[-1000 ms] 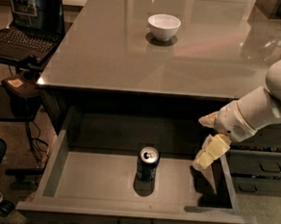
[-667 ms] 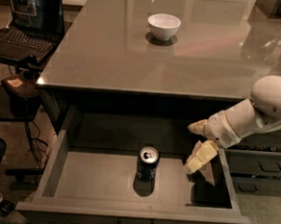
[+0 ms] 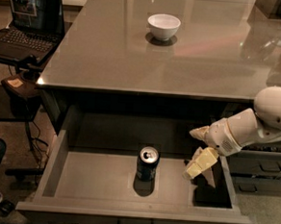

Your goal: Pick pepsi can from top drawer and place on counter

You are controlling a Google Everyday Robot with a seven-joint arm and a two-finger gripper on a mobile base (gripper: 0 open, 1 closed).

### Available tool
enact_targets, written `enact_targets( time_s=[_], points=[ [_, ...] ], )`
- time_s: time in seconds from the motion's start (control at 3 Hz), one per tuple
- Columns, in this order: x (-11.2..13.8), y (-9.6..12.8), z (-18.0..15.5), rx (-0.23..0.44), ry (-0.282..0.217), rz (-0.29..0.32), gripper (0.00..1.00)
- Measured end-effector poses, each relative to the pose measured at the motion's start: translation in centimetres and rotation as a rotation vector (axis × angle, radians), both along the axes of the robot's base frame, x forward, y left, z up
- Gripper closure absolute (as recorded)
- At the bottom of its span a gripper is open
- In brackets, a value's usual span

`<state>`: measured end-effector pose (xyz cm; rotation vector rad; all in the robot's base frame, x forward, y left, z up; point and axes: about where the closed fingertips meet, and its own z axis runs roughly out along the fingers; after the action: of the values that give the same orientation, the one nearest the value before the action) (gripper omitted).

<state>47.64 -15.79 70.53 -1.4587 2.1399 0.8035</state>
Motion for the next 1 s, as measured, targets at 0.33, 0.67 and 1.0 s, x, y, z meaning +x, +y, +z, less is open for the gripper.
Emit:
enact_targets(
  time_s=[0.33,0.67,1.0],
  points=[
    [-2.4,1.5,-1.6,0.073,-0.005,-0.095,0.00],
    [-3.0,1.7,-3.7,0.065,-0.004,-0.140,0.00],
    [-1.9,3.4,-3.8,0.094,-0.037,-0.176,0.00]
  ],
)
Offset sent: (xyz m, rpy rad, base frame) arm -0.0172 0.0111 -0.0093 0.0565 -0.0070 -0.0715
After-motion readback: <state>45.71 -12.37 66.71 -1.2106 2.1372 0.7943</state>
